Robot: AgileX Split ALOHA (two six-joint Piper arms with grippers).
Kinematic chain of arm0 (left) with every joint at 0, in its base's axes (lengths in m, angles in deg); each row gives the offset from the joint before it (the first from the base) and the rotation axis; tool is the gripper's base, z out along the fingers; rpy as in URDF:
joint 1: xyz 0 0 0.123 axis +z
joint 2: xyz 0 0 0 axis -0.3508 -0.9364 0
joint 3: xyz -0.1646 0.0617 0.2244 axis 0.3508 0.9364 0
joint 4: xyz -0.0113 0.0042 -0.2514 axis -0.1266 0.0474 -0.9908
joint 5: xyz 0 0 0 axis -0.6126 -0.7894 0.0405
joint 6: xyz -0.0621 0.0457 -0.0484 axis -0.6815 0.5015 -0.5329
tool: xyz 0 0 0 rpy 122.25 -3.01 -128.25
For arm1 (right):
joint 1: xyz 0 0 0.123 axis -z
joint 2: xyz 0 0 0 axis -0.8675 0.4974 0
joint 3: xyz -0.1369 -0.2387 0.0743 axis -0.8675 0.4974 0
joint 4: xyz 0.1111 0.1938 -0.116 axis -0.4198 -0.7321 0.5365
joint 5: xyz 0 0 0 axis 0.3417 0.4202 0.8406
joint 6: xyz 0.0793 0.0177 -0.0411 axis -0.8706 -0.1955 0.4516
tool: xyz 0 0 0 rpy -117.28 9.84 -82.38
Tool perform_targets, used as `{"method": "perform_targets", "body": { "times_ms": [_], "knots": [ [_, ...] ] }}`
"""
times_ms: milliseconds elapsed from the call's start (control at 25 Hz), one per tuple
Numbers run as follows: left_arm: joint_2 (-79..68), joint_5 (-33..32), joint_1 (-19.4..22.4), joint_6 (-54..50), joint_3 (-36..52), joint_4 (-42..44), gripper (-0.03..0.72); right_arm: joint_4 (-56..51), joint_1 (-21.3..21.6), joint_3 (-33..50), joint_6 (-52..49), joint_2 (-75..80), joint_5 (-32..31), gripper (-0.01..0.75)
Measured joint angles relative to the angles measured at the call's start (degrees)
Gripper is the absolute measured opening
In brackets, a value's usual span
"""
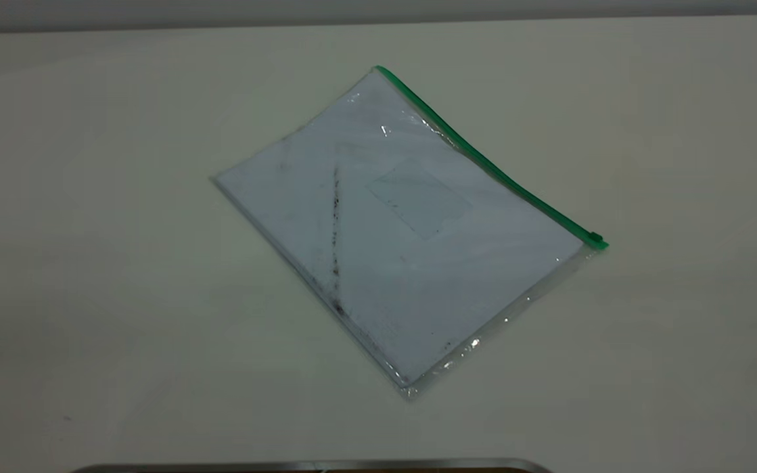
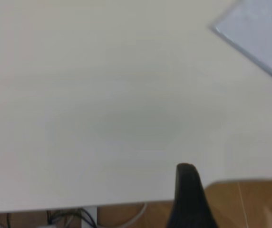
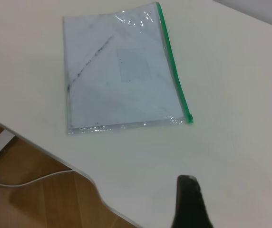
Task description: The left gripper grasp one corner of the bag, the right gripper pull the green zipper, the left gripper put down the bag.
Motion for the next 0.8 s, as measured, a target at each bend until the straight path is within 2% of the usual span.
{"method": "perform_targets", "body": {
  "times_ms": [120,600,720,800],
  "knots": [
    [1.6,-0.2,1.6,0.0,0.0,0.0,0.581,0.0,0.0,0.0,-0.1,0.0,0.0,0.534],
    [1.6,-0.4,1.8,-0.3,0.0,-0.1,0.581,0.0,0.2,0.0,-0.1,0.0,0.0,0.534],
    [1.6,-0.4,1.8,-0.3,0.0,-0.1,0.581,0.0,3.2,0.0,-0.1,0.0,-0.1,0.534],
    [1.6,-0.4,1.8,-0.3,0.0,-0.1,0.581,0.0,7.1,0.0,-0.1,0.0,-0.1,0.534]
  ]
}}
